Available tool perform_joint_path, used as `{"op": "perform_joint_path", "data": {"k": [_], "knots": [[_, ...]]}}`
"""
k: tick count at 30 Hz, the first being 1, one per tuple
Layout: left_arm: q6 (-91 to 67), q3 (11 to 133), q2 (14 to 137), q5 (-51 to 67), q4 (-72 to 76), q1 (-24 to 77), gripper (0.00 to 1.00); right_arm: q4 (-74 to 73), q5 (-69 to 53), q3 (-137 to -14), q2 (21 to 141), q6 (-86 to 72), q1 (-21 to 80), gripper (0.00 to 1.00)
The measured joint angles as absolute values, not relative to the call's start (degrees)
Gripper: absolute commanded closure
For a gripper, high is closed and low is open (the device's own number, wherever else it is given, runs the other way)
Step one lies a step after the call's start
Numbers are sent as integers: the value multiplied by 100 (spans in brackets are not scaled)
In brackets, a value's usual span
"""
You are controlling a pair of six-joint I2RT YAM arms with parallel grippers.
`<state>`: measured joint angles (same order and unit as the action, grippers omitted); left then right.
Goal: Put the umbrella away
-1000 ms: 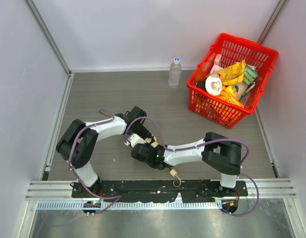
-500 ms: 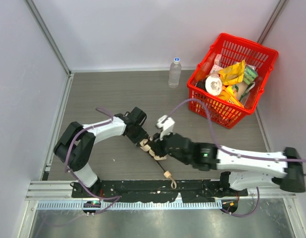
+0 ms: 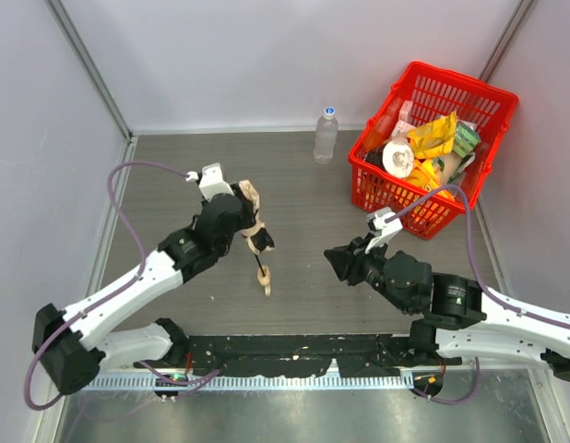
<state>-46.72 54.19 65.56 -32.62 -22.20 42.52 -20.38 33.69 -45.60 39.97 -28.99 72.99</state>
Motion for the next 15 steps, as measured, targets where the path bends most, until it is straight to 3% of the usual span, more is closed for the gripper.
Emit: {"op": "perform_joint_path", "data": {"k": [5, 10, 15], "knots": [[-1986, 3863, 5640, -3669, 1516, 4967, 100, -2344, 3612, -4517, 3758, -2958, 7290, 69], [-69, 2958, 5883, -3435, 3428, 5516, 100, -2499, 3734, -4499, 3712, -3011, 7290, 69], [718, 1791, 6014, -3586, 5120, 6226, 100, -2539, 3776, -4379, 3712, -3035, 7290, 69]]}}
